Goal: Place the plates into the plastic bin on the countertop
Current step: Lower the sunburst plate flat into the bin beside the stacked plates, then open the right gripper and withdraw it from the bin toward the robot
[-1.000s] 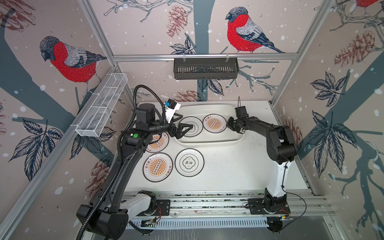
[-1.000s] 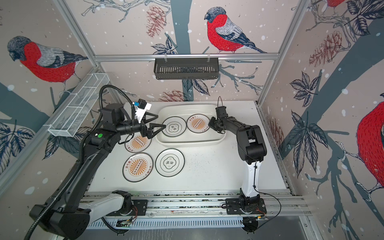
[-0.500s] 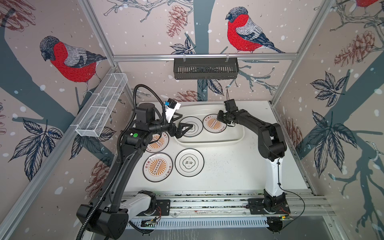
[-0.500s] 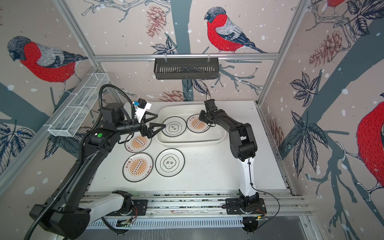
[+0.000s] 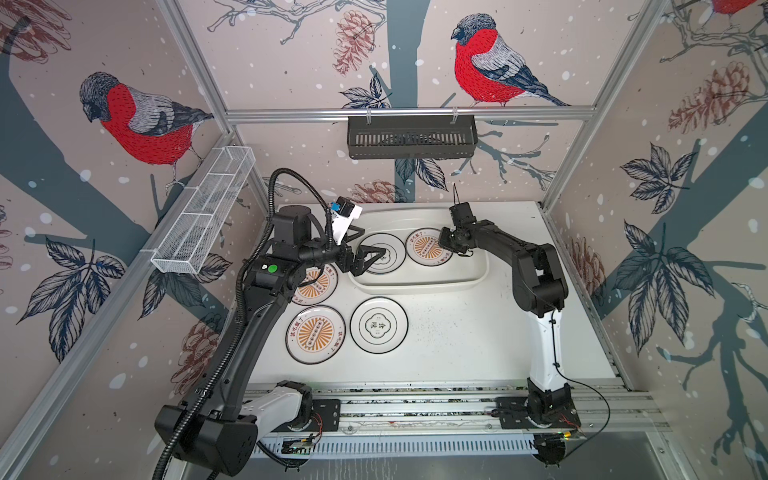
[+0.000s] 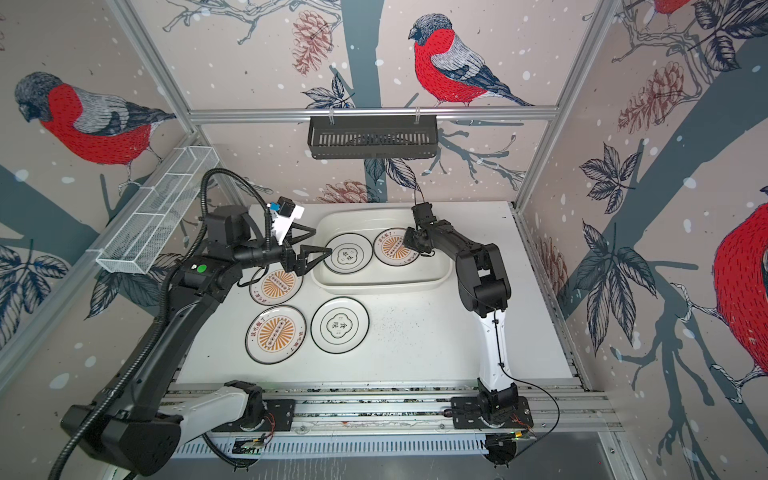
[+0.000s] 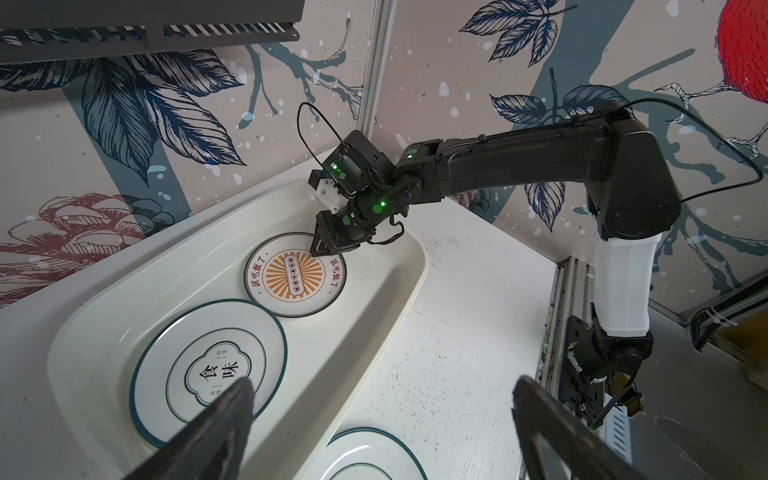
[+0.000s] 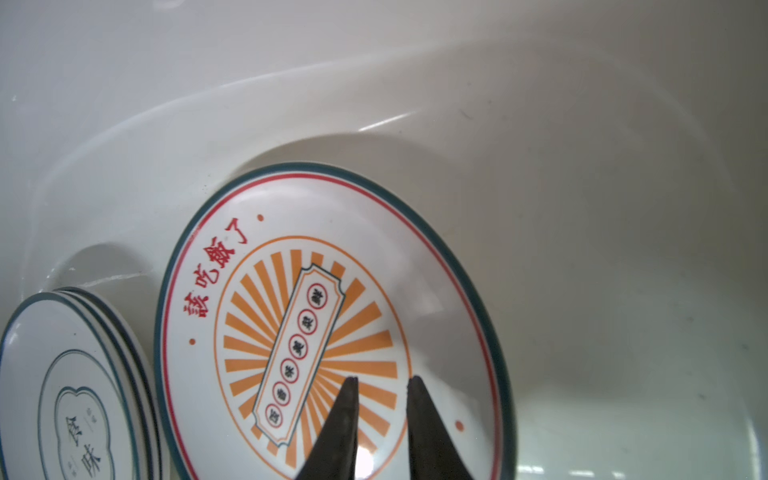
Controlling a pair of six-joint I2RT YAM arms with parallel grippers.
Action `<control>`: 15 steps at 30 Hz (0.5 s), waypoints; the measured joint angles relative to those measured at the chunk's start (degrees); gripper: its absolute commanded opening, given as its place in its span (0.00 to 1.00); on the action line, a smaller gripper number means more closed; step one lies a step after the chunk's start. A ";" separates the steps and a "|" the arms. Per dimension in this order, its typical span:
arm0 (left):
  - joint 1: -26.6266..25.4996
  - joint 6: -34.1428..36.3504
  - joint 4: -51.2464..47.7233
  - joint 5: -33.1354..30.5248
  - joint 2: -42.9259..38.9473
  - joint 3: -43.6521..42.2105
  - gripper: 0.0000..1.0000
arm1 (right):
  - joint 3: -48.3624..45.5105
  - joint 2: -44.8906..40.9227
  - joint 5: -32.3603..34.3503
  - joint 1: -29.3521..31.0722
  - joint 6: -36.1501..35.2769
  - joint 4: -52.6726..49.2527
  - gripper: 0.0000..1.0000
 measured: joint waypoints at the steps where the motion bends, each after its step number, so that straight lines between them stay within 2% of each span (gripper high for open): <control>1: 0.00 0.00 -0.04 0.00 0.15 0.00 0.96 | -0.15 0.00 0.20 -0.17 -0.13 -0.33 0.24; 8: 0.00 0.00 -0.09 0.00 0.52 0.02 0.96 | -0.02 0.17 1.07 -0.74 -1.49 -1.81 0.25; 15: 0.00 0.00 -0.09 0.00 0.76 0.02 0.96 | 2.58 1.16 4.98 -1.55 -3.17 -5.25 0.25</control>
